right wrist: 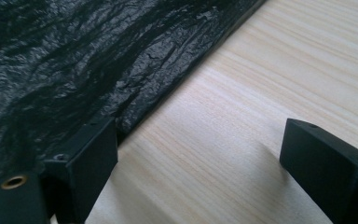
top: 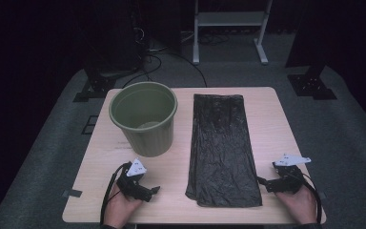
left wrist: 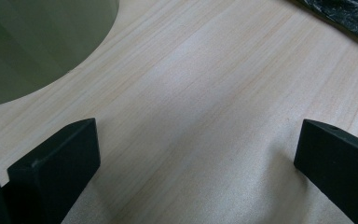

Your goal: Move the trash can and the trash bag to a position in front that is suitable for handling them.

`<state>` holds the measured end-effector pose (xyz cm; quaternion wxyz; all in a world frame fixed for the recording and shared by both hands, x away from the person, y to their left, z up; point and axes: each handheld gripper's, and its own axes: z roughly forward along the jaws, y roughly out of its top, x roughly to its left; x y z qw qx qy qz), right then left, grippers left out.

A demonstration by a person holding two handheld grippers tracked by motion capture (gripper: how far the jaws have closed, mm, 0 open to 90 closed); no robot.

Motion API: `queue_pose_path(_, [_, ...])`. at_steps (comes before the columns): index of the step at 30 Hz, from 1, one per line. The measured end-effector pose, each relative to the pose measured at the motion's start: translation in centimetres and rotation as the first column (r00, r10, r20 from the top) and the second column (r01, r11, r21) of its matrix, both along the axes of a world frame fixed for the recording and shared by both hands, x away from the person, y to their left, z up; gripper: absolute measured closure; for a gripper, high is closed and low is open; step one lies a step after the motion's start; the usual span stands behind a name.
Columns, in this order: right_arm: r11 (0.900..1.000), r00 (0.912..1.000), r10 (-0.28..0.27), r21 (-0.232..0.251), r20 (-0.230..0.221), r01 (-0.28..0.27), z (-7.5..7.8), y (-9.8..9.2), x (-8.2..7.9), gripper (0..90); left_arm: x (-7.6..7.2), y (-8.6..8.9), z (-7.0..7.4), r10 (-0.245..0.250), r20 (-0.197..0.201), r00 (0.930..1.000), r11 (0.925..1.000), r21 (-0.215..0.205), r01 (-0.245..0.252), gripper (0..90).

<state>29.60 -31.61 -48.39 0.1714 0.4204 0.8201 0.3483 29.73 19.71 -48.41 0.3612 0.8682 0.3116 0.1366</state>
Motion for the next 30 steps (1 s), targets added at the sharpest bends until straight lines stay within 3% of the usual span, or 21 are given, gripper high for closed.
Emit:
queue_pose_path(14, [0.996, 0.9997, 0.025, 0.081, -0.007, -0.024, 1.3, 0.9, -0.4, 13.9, 0.0, 0.0, 0.0, 0.005, 0.0, 1.0, 1.0, 0.0, -0.005, 0.0])
queue_pose_path(19, [0.994, 0.9987, 0.04, 0.102, -0.031, -0.037, 1.2, 1.6, -0.1, 17.6, 0.0, 0.0, 0.0, 0.005, 0.0, 1.0, 1.0, 0.001, -0.005, 0.0])
queue_pose_path(30, [0.995, 0.9973, 0.05, 0.091, -0.054, -0.045, 0.9, 2.8, 0.6, 26.6, -0.1, -0.1, 0.0, 0.011, 0.0, 0.9999, 0.9999, 0.0, -0.011, 0.0])
